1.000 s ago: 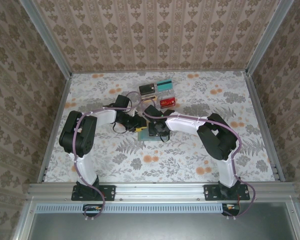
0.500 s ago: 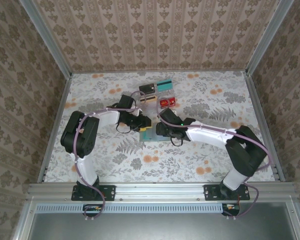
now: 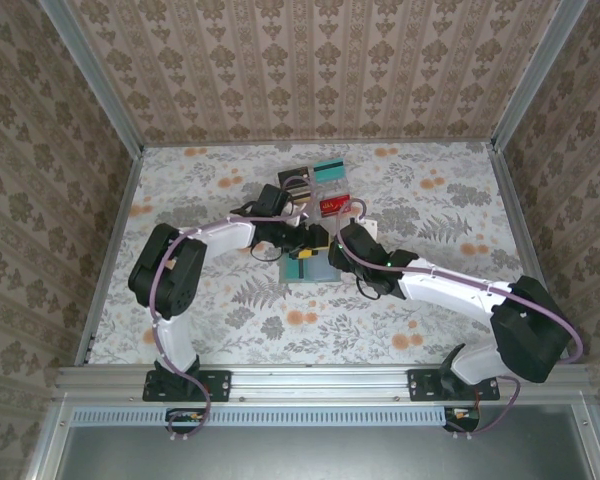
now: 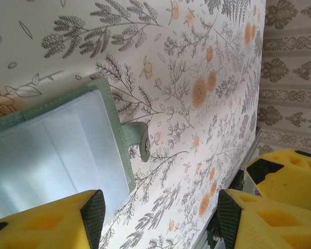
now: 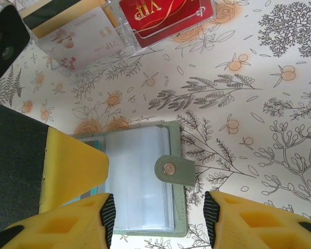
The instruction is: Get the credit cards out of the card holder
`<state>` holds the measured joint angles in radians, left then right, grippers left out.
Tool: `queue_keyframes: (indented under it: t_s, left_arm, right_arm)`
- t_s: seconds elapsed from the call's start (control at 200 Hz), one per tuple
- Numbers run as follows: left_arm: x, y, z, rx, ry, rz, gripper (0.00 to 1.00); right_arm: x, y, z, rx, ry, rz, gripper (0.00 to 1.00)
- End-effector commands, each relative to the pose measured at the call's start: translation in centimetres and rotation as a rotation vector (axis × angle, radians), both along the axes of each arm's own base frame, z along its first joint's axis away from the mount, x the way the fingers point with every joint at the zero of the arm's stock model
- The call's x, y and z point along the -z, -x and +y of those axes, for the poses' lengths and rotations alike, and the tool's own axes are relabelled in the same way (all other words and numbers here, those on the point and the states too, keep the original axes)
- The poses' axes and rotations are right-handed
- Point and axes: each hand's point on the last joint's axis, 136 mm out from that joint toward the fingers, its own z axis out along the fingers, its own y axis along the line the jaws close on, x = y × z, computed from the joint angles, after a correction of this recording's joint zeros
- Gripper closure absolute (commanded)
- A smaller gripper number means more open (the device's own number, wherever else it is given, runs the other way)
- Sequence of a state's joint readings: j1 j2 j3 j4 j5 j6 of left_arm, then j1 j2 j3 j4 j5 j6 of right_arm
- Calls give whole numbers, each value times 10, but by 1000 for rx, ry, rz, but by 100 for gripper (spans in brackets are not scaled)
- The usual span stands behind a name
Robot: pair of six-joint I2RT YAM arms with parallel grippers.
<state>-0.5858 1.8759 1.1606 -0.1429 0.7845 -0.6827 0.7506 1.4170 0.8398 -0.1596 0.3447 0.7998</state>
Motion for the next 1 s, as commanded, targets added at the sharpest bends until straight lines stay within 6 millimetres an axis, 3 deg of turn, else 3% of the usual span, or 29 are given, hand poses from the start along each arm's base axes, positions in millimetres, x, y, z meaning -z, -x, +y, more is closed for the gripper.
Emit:
queue_keyframes:
  t_s: [0.0,0.135,0.29,0.31,0.495,0.695,0.825,0.995]
  left_arm:
    - [-3,-11,3,-23,-8,-11,36]
    - [-3,-21,27,-84,-44,-23,37]
    - [8,-26,62,-174,-110,-14,44]
    - [8,-33,74,-207,-113,-11,45]
    - [21,-28,106,-259,-192,9,49]
    - [32,-21,114,-261,-244,25,61]
    - [36,-20,107,-244,-239,43,68]
    - [44,-18,101,-220,-246,64,72]
  right_arm:
    - [-10,-4,-2,16,-13,-36,48]
    - [-10,-7,17,-56,-45,-15,48]
    - [-1,-13,56,-169,-118,55,51]
    - [1,-14,61,-181,-129,66,51]
    - [22,-25,91,-230,-207,178,54]
    - [51,-34,97,-184,-232,289,64]
    - [65,-39,100,-169,-275,333,72]
    - [78,-40,95,-143,-270,374,74]
